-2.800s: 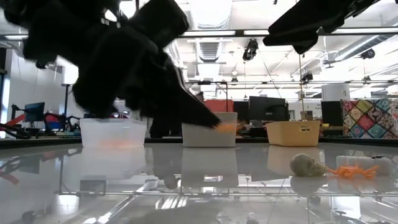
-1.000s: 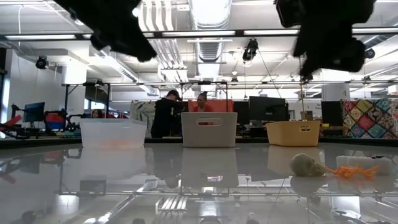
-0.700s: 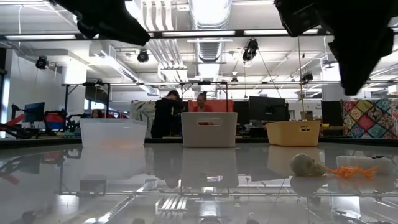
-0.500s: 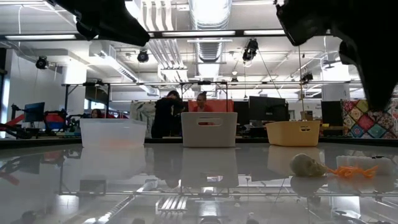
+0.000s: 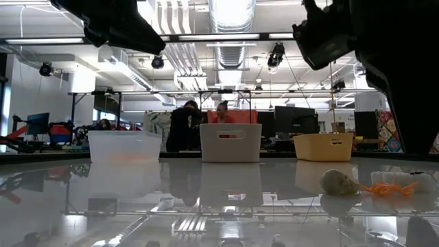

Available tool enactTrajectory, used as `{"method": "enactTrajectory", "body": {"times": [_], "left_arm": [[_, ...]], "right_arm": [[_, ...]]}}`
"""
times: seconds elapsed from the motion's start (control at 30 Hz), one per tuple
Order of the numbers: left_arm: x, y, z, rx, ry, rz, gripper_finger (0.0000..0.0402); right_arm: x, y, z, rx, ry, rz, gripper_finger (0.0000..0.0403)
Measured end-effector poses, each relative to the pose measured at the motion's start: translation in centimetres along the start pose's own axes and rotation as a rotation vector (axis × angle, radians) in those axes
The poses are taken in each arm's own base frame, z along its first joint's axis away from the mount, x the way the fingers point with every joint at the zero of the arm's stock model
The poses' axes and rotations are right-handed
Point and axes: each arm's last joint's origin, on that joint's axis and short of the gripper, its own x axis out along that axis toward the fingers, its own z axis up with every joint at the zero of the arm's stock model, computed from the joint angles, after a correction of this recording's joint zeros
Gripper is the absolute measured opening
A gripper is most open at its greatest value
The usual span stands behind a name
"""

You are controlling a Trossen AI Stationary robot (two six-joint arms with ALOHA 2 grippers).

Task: Sort Halloween decoration
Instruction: Put the white skeleton toy into the gray bin

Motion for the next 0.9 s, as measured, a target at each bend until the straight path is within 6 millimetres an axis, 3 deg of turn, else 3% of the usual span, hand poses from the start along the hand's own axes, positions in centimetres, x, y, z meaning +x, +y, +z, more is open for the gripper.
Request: {"method": "enactTrajectory", "body": {"times": [0.4,0.9], "left_arm": [[0.5,-0.5,-0.6,-0.006,0.018,0.007,0.0125],[0.5,-0.5,-0.6,-0.033,0.016,0.006,0.0125]], "right_arm": [[2.5,0.6,0.3,-0.065,0.013,-0.015,0.0141],[2.7,0.6,0.5,-0.112,-0.023,-0.020,0.0137]]}}
